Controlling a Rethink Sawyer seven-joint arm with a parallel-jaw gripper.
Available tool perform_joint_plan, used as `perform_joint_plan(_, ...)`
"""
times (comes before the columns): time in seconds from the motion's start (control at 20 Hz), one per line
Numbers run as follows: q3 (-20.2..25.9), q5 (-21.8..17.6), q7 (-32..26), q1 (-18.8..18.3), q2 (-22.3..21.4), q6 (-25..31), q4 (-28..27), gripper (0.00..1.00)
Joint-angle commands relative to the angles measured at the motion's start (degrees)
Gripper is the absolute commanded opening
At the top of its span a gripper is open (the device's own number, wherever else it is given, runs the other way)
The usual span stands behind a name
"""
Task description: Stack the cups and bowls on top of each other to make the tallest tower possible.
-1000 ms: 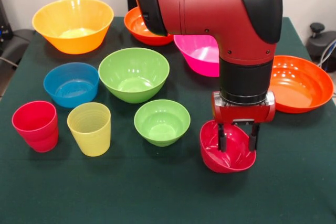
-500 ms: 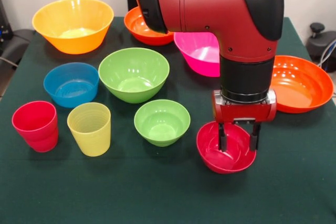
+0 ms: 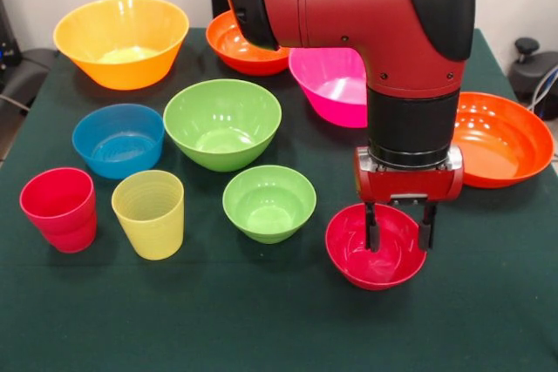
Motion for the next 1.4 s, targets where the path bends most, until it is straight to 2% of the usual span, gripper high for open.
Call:
perform_joint_plan(0.05, 4.43, 1.18, 4.90, 0.66, 0.57, 7.11, -0.60, 1.00)
perform_joint_plan(0.6, 4.06, 1.98, 5.89, 2.20, 3.25, 4.18, -2.35, 1.00)
perform_joint_plan(1.05, 4.19, 1.98, 6.48, 2.19, 2.95, 1.29, 0.00, 1.00)
perform_joint_plan(1.4, 1.75, 0.95, 7.18, 2.89, 4.54, 0.35, -0.06, 1.00)
